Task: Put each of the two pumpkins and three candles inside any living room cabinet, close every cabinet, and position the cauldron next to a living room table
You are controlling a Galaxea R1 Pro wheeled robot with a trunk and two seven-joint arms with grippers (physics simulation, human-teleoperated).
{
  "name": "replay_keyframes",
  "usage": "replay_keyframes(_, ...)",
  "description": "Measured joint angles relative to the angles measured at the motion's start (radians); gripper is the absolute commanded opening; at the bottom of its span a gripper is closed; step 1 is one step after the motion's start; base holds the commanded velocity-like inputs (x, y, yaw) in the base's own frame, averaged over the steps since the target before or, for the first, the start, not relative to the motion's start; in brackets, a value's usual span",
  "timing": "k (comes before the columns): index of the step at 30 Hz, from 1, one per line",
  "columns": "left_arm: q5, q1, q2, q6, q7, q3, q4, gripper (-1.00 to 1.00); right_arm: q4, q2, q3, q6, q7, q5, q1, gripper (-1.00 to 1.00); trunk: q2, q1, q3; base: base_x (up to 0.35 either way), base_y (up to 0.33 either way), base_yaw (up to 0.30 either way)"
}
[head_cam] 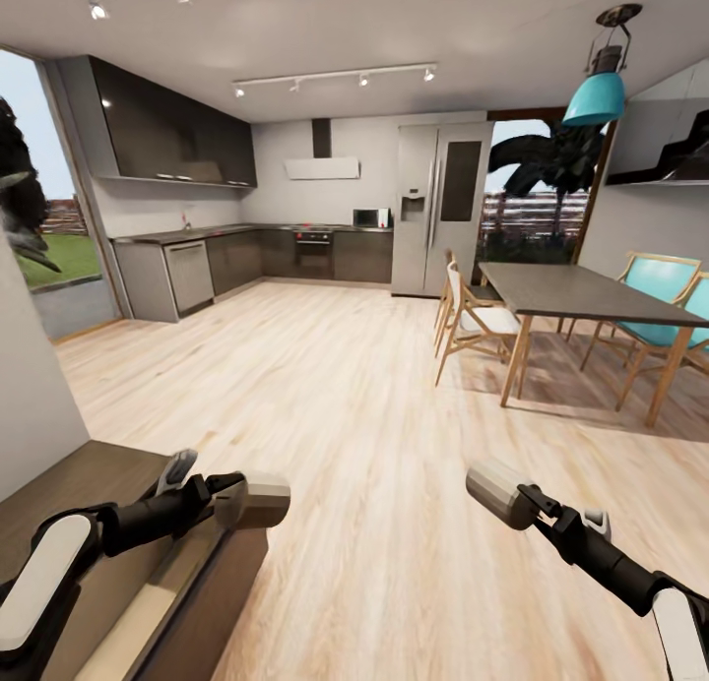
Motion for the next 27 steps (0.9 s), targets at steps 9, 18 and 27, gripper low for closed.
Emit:
replay_keyframes(9, 0.0, 0.0, 0.0, 0.0, 0.001, 0.0, 0.0, -1.0, -0.001, 0.001, 0.0, 0.0, -0.001, 0.003, 0.0, -1.0, 0.0, 0.0, 0.0, 0.289, -0.199, 0.0)
replay_keyframes(18, 0.0, 0.0, 0.0, 0.0, 0.001, -0.001, 0.0, -1.0, -0.002, 0.0, 0.0, 0.0, -0.001, 0.005, 0.0, -1.0, 0.0, 0.0, 0.0, 0.256, -0.23, 0.071)
replay_keyframes(27, 0.008, 0.0, 0.0, -0.002, 0.003, -0.003, 0.0, -1.0, -0.002, 0.001, 0.002, 0.003, -0.002, 0.0, 0.0, -1.0, 0.0, 0.001, 0.0, 0.085, -0.293, 0.252)
